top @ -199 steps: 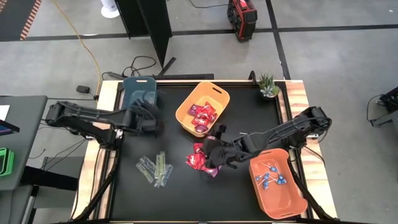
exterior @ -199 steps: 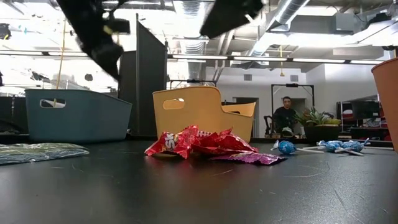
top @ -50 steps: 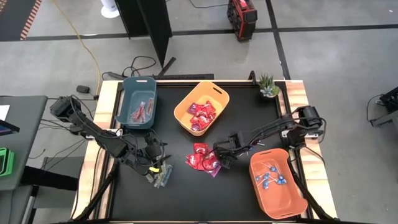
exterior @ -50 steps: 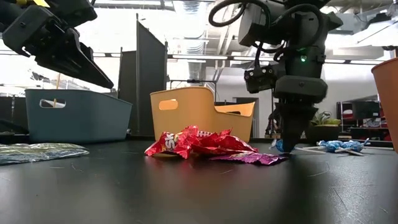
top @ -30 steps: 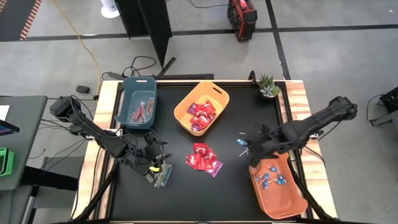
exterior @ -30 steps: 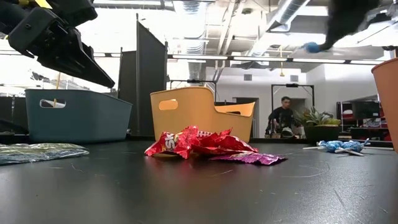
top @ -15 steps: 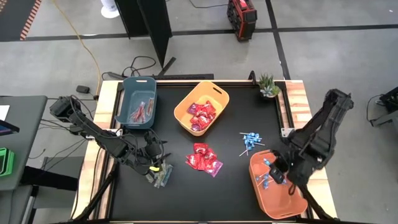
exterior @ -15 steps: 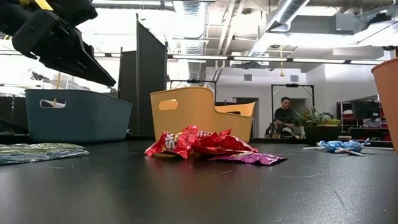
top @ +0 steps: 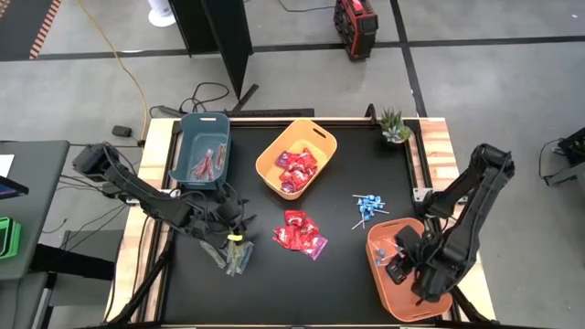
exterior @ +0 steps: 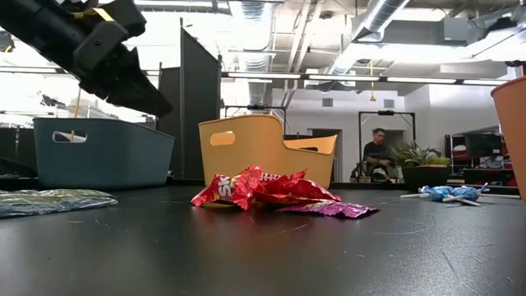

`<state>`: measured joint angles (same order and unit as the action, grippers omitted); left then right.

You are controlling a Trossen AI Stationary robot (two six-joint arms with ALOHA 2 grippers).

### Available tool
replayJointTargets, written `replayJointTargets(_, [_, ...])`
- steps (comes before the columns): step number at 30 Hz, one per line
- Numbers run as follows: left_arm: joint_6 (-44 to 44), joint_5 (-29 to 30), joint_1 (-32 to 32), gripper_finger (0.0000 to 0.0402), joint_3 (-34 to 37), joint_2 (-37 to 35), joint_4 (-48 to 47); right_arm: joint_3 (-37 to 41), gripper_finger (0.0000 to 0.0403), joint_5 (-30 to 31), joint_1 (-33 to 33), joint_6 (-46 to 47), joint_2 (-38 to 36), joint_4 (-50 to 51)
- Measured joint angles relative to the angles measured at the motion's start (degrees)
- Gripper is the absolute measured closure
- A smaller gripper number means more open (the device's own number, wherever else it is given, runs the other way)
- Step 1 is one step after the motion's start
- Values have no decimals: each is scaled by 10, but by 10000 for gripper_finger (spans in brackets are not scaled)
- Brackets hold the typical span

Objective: Sort candy
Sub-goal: Put the blue lollipop into the orange bin

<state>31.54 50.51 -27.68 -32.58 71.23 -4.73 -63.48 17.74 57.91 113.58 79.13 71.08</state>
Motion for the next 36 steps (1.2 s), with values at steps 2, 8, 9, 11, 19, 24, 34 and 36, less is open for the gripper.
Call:
replayJointTargets(2, [-13,1,0,148,0,16,26,-1,167,0,-12,-2,-3,-1])
replayJointTargets(8, [-75,1,-1,148,0,71,75,-45,163,2,-87,-94,-27,11])
replayJointTargets(9, [-79,1,-1,148,0,80,81,-56,165,2,-106,-116,-30,13])
replayJointTargets(11, [-84,1,-1,148,0,93,91,-78,170,2,-150,-167,-34,25])
replayJointTargets(19, [-94,1,-1,148,0,105,98,-123,187,-30,-403,-426,-27,50])
replayJointTargets(24, [-65,-11,-12,148,0,103,108,-123,191,-113,-558,-583,16,64])
replayJointTargets(34, [-35,10,-54,148,12,104,106,-123,191,-216,-668,-781,160,101])
replayJointTargets(36, [-31,15,-57,148,21,104,106,-123,191,-226,-671,-807,189,111])
